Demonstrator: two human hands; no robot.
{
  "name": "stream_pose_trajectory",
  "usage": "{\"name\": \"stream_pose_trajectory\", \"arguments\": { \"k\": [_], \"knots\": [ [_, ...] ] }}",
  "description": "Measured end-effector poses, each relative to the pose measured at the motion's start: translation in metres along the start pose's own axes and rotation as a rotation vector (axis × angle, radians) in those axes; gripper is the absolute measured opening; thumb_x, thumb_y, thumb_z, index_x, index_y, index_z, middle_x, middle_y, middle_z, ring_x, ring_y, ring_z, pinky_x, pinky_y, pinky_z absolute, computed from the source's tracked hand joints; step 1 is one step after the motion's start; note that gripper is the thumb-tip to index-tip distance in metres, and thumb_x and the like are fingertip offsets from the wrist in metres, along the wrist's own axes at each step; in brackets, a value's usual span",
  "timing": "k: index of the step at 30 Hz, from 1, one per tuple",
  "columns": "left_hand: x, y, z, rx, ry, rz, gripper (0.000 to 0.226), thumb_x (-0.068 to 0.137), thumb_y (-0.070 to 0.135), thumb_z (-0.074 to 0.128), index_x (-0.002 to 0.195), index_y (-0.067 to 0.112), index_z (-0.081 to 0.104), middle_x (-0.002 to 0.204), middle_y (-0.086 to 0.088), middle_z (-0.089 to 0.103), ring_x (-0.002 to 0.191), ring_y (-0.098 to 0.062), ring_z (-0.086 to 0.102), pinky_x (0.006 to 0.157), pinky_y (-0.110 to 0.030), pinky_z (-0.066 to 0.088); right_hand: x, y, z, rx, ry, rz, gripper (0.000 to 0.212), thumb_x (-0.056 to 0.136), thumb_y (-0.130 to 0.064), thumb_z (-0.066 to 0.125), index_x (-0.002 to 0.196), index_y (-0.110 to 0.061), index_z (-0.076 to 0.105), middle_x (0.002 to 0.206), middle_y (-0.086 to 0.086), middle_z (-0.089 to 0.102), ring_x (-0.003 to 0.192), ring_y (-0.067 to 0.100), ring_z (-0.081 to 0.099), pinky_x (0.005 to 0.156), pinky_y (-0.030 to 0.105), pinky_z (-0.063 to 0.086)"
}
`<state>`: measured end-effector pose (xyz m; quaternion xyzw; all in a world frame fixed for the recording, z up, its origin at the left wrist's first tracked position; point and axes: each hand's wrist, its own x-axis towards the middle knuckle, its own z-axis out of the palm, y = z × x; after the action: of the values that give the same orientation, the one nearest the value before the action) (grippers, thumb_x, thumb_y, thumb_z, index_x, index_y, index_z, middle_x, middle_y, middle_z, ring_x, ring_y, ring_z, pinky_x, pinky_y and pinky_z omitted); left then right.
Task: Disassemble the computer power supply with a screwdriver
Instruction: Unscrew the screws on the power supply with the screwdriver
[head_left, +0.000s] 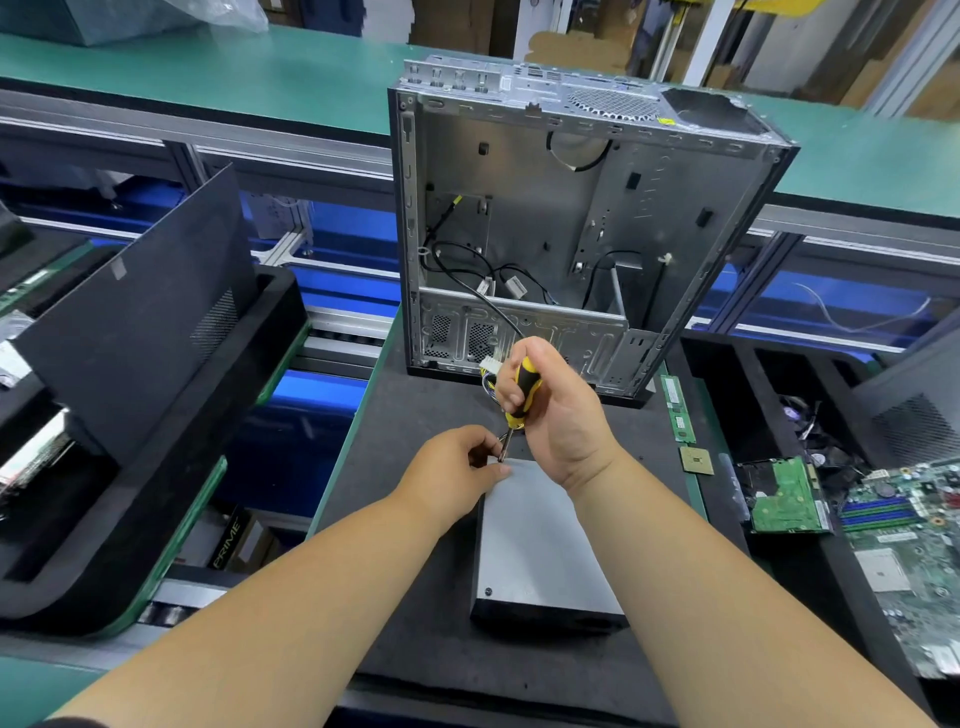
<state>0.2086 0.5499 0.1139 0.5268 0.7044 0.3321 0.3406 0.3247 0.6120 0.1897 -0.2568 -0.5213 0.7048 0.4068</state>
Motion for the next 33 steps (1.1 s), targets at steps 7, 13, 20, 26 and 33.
{"name": "stream_pose_trajectory", "arguments": {
  "k": [7,13,20,26,33],
  "knots": [
    [-0.001,0.002,0.000,-0.092,0.010,-0.055,0.012,0.084,0.028,0.077,0.085,0.031,0.066,0.084,0.013,0.066,0.082,-0.005,0.060,0.067,-0.016,0.043,0.001,-0.010,-0.001,-0.119,0.104,0.083,0.032,0.100,-0.035,0.049,0.080,-0.013,0.061,0.074,0.001,0.059,0.069,0.014,0.058,0.079,0.034,0.046],
    [-0.002,0.004,0.001,-0.098,0.034,-0.065,0.008,0.085,0.026,0.076,0.086,0.027,0.068,0.085,0.010,0.067,0.082,-0.007,0.061,0.065,-0.017,0.044,0.005,-0.006,0.007,0.009,0.154,0.088,0.059,0.107,-0.045,0.030,0.070,-0.014,0.064,0.056,0.000,0.045,0.056,0.013,0.040,0.060,0.023,0.038],
    [-0.002,0.006,0.000,-0.105,0.035,-0.069,0.007,0.085,0.024,0.076,0.085,0.027,0.069,0.083,0.011,0.067,0.077,-0.002,0.060,0.062,-0.014,0.041,0.002,-0.008,0.002,-0.024,0.089,0.046,0.022,0.095,-0.035,0.046,0.082,-0.017,0.043,0.064,-0.002,0.049,0.060,0.013,0.043,0.062,0.028,0.035],
    [-0.003,0.005,0.003,-0.075,0.057,-0.056,0.012,0.086,0.024,0.074,0.082,0.032,0.065,0.084,0.013,0.066,0.079,-0.002,0.059,0.061,-0.012,0.038,0.004,-0.013,0.000,-0.078,0.158,0.091,0.029,0.103,-0.025,0.047,0.081,-0.014,0.062,0.072,-0.001,0.060,0.068,0.011,0.057,0.071,0.030,0.043],
    [0.002,0.006,0.003,0.030,0.035,0.023,0.021,0.079,0.036,0.079,0.084,0.027,0.060,0.078,0.009,0.062,0.072,-0.007,0.056,0.066,-0.022,0.046,0.005,-0.001,0.005,0.029,0.155,0.015,0.022,0.098,-0.032,0.048,0.088,-0.013,0.053,0.072,-0.002,0.056,0.066,0.012,0.049,0.069,0.025,0.041]
  ]
}}
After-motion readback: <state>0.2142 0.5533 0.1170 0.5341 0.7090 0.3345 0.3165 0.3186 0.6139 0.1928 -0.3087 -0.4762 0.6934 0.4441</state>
